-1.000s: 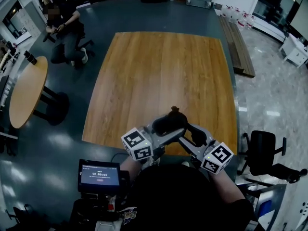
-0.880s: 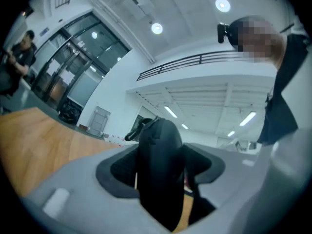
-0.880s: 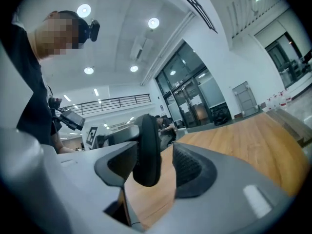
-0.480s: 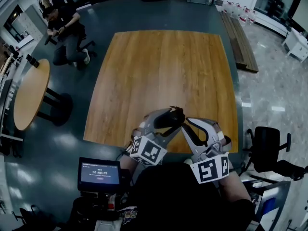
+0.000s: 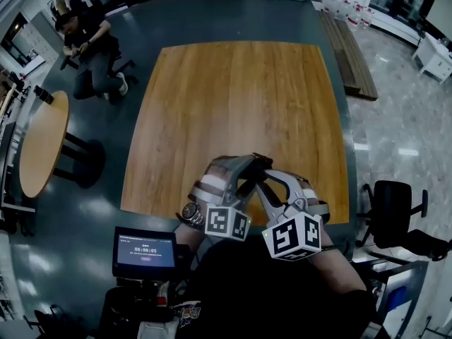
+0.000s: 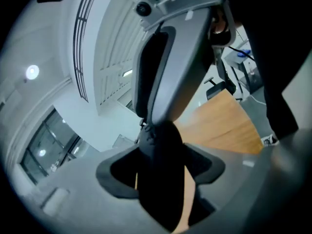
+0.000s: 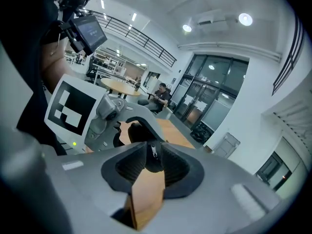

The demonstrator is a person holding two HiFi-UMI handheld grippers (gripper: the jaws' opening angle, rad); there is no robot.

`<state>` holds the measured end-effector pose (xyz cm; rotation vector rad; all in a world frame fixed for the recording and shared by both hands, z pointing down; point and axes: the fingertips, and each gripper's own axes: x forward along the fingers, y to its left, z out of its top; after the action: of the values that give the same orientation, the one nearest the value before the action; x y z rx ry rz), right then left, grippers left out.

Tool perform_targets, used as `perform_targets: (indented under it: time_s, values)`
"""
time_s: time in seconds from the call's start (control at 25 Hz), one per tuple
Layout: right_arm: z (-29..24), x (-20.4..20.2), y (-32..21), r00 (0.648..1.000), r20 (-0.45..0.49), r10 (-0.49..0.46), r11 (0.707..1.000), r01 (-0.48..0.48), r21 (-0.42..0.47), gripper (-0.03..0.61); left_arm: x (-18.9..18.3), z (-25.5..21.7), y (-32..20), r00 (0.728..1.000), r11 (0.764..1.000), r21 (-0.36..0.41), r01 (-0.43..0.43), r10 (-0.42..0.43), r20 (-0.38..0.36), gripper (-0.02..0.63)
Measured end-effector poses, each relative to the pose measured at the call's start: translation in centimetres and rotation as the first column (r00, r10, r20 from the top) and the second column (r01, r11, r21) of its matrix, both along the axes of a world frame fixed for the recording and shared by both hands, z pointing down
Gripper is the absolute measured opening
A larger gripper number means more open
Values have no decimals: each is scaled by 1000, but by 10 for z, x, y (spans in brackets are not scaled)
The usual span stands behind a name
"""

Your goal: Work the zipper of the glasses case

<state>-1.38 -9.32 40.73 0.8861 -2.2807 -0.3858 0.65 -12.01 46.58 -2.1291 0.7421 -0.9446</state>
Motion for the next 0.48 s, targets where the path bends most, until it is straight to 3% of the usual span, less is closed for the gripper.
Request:
perform_targets:
  time_s: [0.2,0.48]
  values:
    - [12,4,-5,1000,-1,30,998,-30,-59,80,4,5,-2,994,997,70,-42,35,101,281]
    - [17,8,-3,998,50,38,991,-32,-129,31,6,13,-1,992,997,52,-65,58,115,279]
